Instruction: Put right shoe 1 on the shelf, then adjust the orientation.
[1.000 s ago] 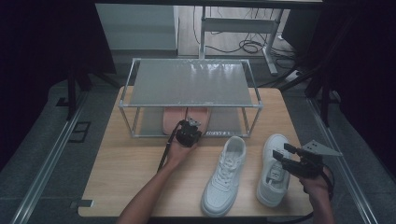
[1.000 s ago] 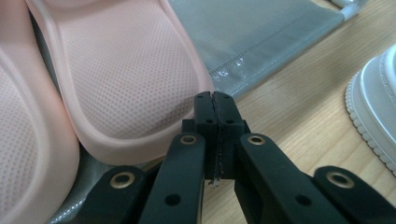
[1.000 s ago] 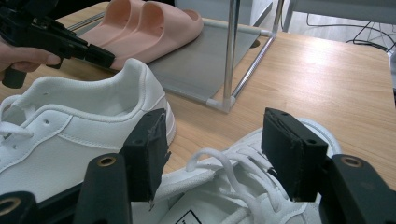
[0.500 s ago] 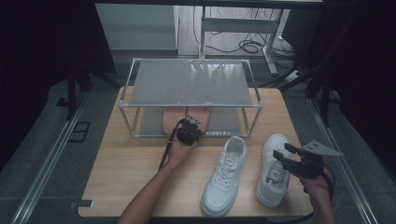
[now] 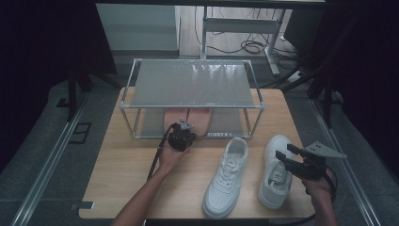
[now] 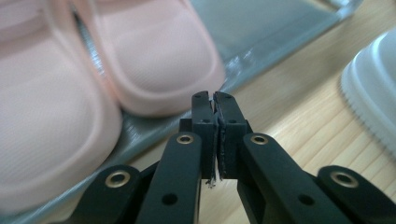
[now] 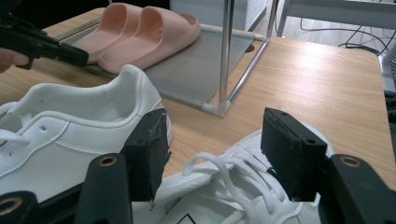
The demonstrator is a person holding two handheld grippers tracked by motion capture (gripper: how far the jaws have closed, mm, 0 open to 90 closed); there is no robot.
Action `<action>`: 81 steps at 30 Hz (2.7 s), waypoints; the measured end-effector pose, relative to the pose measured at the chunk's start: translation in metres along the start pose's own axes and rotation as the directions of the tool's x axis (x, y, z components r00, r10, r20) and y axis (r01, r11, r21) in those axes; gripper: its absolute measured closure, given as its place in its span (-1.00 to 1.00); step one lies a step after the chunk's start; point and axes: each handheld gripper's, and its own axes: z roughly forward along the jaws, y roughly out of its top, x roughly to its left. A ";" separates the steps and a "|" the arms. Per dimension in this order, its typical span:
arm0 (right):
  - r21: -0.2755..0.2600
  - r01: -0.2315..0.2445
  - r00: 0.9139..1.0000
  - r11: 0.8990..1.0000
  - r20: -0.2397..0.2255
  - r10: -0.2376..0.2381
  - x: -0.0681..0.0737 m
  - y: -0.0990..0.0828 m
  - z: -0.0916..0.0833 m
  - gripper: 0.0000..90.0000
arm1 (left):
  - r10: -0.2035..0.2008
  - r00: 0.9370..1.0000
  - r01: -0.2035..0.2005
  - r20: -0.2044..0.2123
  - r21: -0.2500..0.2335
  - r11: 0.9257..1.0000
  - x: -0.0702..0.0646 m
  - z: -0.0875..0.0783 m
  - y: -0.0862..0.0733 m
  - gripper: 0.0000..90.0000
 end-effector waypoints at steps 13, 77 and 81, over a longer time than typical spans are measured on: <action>-0.001 -0.005 1.000 1.000 -0.006 0.005 0.001 0.000 0.002 -0.09 | -0.011 1.000 0.012 0.026 -0.023 1.000 0.005 -0.052 -0.046 0.95; 0.153 0.254 0.924 0.955 -0.331 -0.192 0.097 0.013 0.003 1.00 | -0.088 0.995 0.088 0.050 0.000 0.996 0.031 -0.115 -0.099 -0.01; 0.165 0.287 0.909 0.944 -0.357 -0.214 0.109 0.012 0.006 1.00 | -0.096 0.994 0.096 0.047 -0.004 0.995 0.032 -0.116 -0.099 -0.01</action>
